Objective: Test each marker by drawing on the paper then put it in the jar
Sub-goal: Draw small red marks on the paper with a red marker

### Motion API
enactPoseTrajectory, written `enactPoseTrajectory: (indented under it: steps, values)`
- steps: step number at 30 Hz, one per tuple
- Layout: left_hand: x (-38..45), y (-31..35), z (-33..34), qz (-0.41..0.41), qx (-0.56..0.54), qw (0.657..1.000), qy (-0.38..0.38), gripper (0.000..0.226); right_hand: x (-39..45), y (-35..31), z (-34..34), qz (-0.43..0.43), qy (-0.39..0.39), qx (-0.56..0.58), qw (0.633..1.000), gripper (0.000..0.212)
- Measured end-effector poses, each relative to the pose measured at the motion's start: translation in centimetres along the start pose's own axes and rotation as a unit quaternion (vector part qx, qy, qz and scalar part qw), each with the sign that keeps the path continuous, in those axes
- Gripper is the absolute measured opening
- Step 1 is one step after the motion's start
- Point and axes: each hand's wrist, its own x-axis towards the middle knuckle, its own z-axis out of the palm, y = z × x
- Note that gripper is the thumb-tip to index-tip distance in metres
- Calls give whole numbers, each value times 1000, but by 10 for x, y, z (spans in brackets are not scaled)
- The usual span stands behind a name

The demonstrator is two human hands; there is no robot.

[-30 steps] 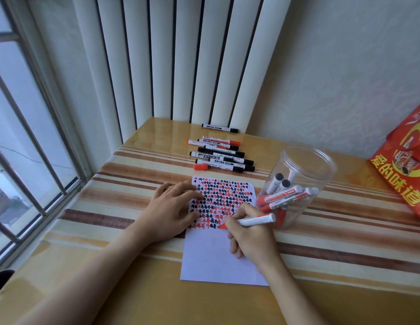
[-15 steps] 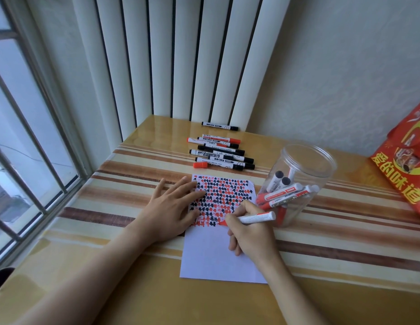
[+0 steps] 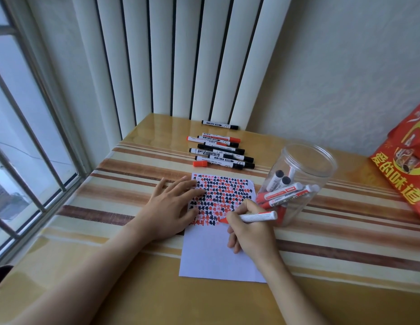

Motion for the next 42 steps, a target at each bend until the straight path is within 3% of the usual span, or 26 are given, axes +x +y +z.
enactPoseTrajectory:
  steps: [7,11,16,23,27,32,36,42]
  values:
    - [1,0,1,1,-4,1000,5,53,0,0,0,17,-9,-6,1000,35]
    - [1,0,0,-1,-2,1000,3,54,-1,-1,0,22,2,31,999,21]
    - [1,2,-4,-7,-16,1000,8,52,3,2,-5,23,6,61,998,32]
    - [18,7,-17,-44,-17,998,-33,55,4,3,-4,15,-7,52,998,23]
    - [52,15,-17,-96,-50,993,44,62,3,3,-5,4,-21,49,999,23]
    - [93,7,-3,-151,-50,977,139,39,3,3,-6,-6,-28,51,998,24]
    - [104,0,5,-134,-30,976,171,20,3,5,-7,-11,-24,58,998,23]
    - [82,12,-8,-53,-50,982,172,17,7,5,-10,-25,-13,105,994,19]
